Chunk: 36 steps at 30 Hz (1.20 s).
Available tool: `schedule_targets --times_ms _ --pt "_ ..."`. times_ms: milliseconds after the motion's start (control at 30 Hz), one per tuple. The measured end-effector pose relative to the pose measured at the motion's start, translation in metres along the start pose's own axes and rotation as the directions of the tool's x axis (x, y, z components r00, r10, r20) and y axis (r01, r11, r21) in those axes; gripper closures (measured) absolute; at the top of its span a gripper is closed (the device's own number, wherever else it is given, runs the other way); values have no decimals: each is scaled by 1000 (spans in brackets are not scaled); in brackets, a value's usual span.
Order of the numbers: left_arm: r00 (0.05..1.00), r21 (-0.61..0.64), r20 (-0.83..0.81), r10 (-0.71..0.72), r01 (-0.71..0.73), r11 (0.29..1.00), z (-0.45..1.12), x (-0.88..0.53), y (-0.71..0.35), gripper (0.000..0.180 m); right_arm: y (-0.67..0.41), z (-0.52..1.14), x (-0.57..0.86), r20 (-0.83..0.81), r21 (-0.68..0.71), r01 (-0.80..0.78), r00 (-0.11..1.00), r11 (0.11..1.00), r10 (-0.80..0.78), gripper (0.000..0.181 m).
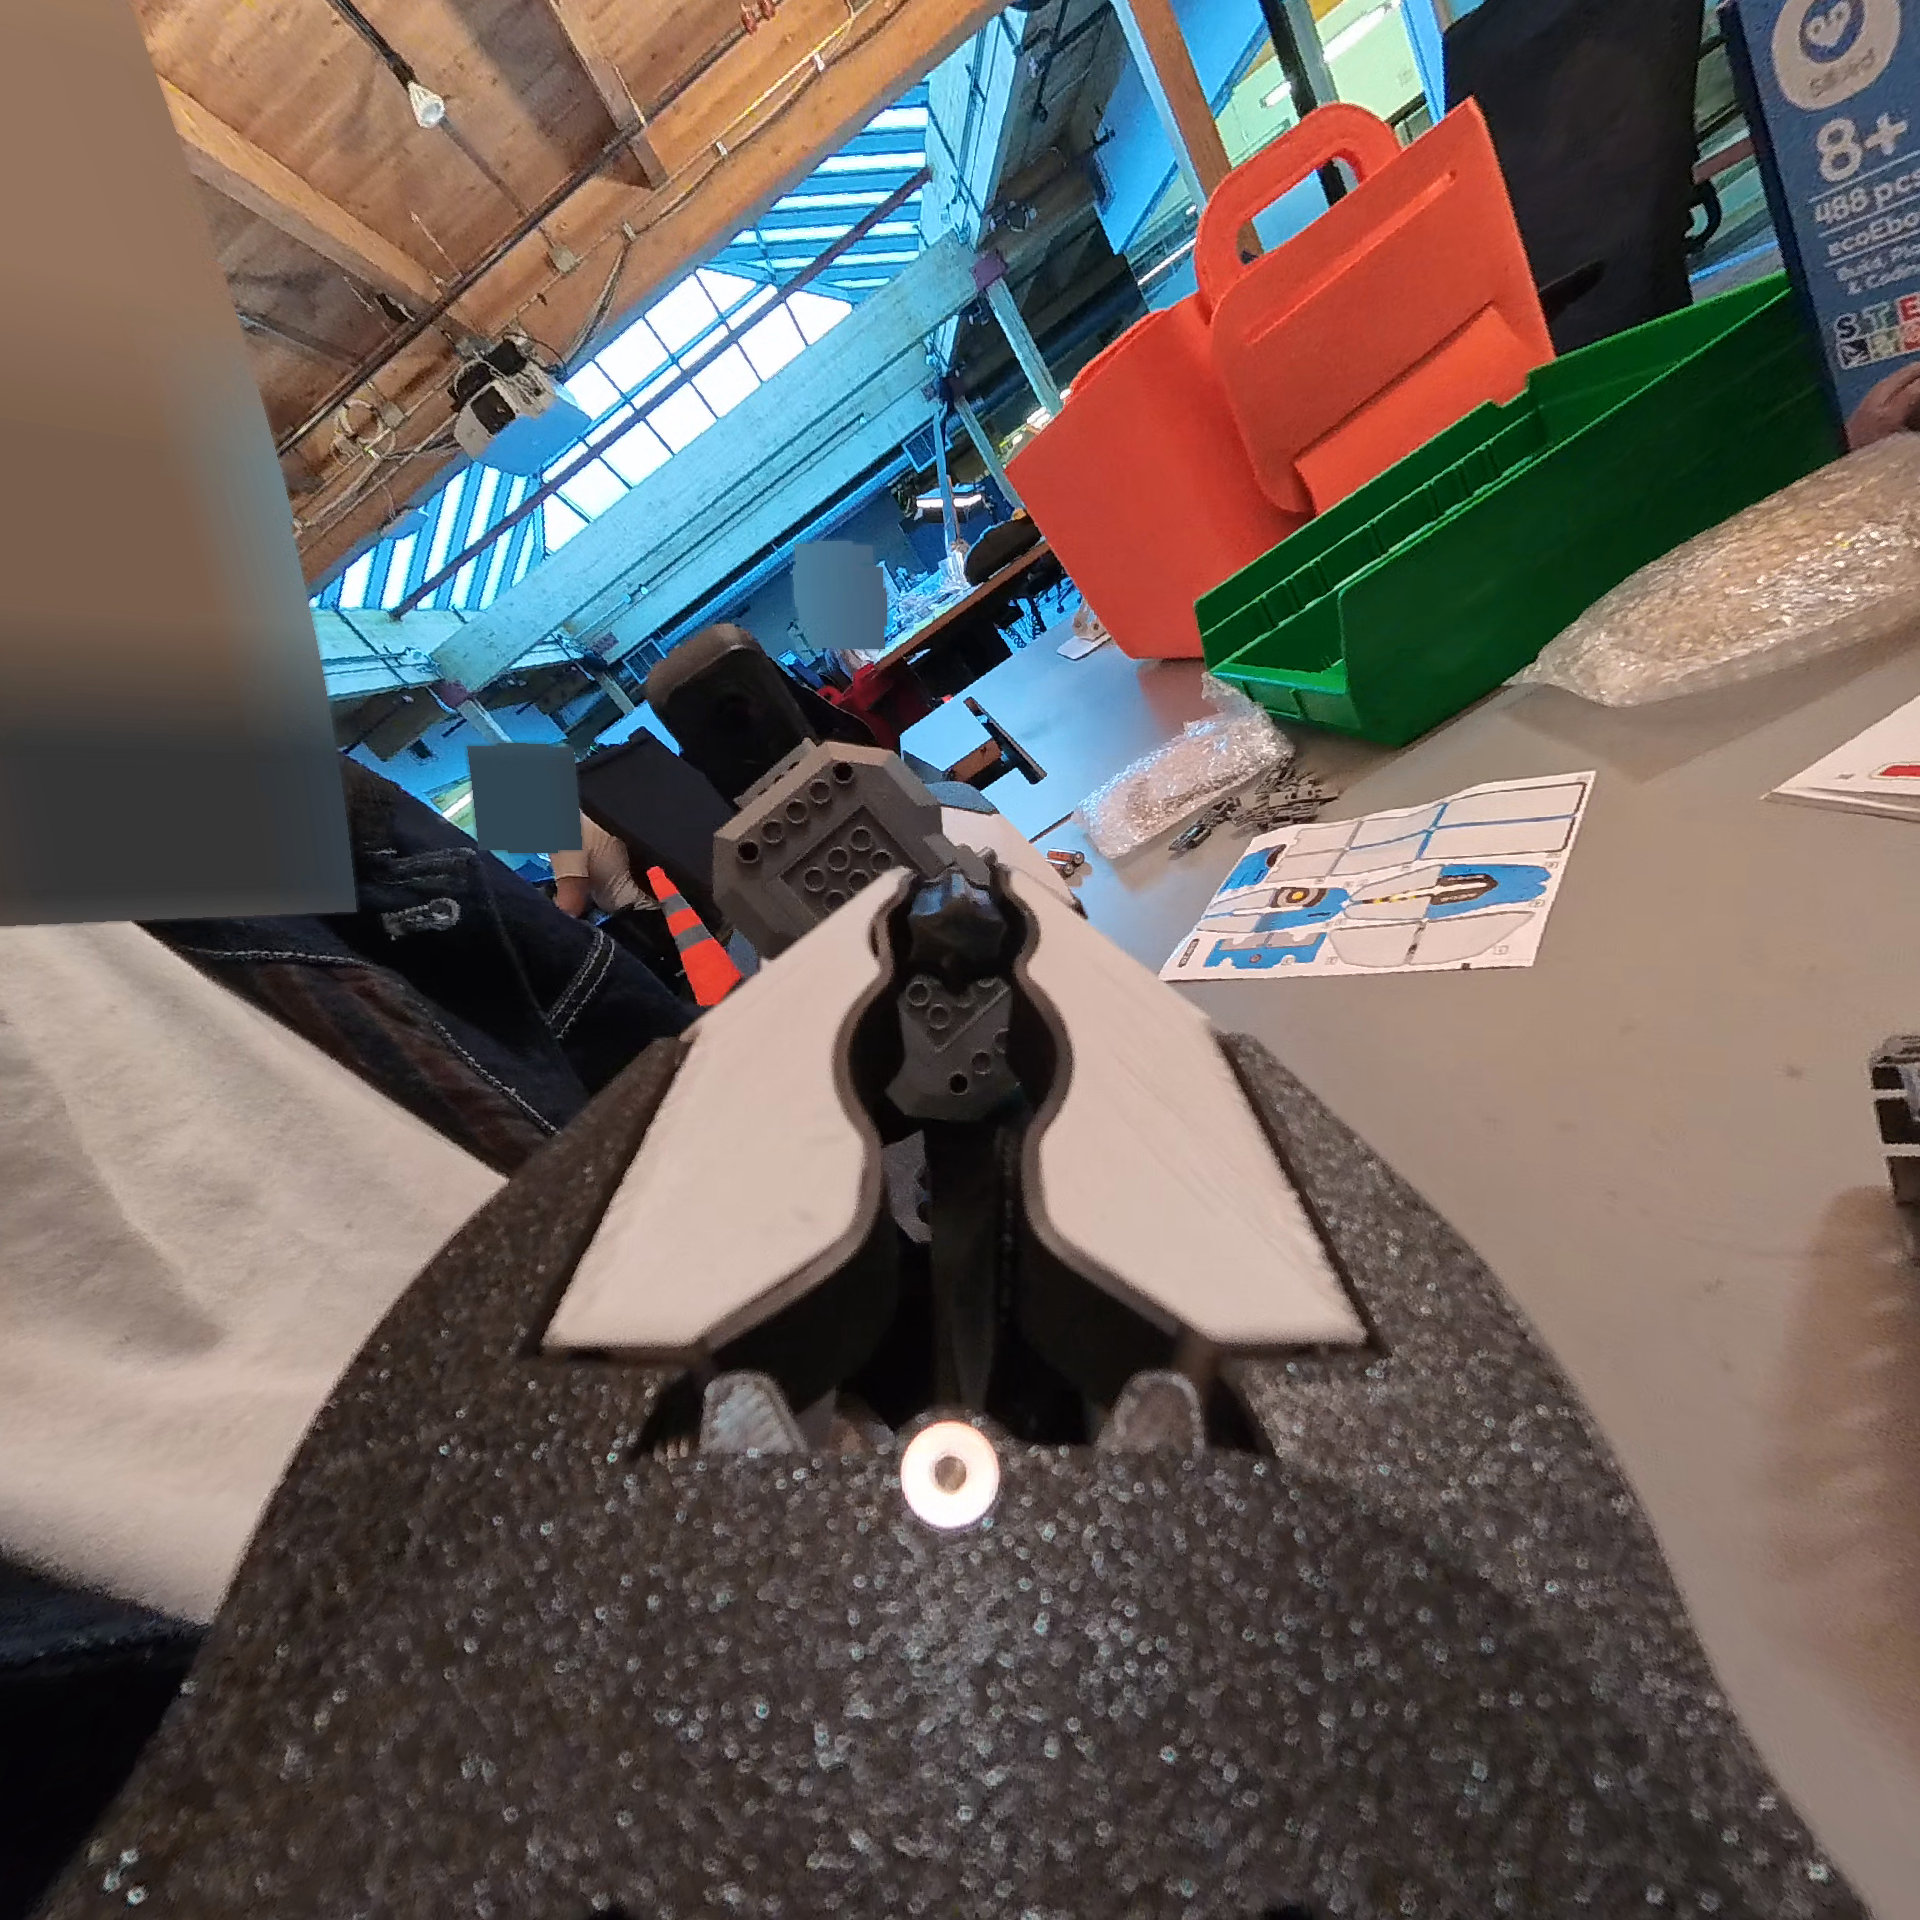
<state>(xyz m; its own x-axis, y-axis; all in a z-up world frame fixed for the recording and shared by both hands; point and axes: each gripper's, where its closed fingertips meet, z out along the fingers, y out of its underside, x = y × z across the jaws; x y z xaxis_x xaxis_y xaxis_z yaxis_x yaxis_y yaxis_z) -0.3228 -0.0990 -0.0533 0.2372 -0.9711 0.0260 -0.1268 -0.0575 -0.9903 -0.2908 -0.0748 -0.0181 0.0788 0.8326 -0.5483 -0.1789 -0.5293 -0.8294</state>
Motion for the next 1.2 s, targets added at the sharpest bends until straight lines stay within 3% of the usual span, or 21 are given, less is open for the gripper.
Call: schedule_targets --times_ms 1200 --pt "999 -15 -35 -8 7 1000 -1 6 0 111 2 1 -5 6 -24 19 1000 1000 -19 169"
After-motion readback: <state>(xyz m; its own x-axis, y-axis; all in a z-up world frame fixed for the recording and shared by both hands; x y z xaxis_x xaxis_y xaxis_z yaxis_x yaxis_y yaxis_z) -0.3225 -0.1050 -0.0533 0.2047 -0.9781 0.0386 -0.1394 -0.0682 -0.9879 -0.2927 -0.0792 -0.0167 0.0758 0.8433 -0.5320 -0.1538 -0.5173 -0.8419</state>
